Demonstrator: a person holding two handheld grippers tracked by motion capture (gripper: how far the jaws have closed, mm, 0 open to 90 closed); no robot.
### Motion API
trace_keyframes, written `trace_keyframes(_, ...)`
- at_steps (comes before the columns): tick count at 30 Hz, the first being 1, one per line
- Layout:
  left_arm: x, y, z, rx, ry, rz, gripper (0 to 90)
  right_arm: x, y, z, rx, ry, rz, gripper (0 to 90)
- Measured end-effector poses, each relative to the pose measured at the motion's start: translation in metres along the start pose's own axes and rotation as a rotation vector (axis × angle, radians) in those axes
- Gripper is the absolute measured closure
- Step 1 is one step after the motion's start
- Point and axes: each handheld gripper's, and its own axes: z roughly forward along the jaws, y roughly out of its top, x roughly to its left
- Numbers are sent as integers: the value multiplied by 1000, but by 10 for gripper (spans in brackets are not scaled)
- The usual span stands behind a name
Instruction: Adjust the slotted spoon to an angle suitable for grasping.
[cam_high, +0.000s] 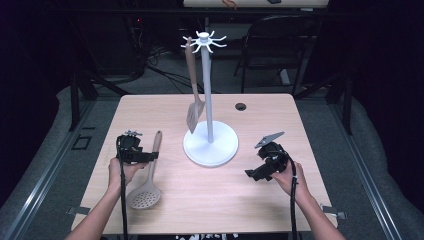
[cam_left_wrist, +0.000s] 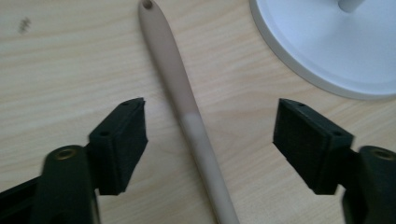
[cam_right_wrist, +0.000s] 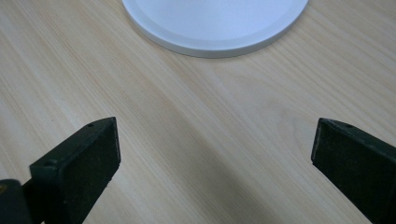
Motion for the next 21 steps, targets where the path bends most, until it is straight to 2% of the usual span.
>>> trace_keyframes(4,-2,-3,10,43,15,25,415,1,0,2,-5,5,3,11)
trace_keyframes(8,-5,-5,18,90,34,46,569,2,0,2,-2,7,3,14)
trace_keyframes(10,-6,-6,22,114,45,55,611,1,0,2,-1,5,0,20)
trace_keyframes(12,-6,-6,24,130,54,72,642,2,0,1,0,6,1,23)
trace_keyframes(16,-4,-7,24,136,60,79,696,2,0,1,0,3,0,25)
trace_keyframes(19,-4,-6,24,149,64,90,691,2,0,2,6,2,-5,25)
trace_keyframes(20,-5,-6,26,161,77,94,680,3,0,2,3,6,-4,25)
trace_keyframes(21,-5,-6,27,171,83,103,642,3,0,2,4,3,-4,26)
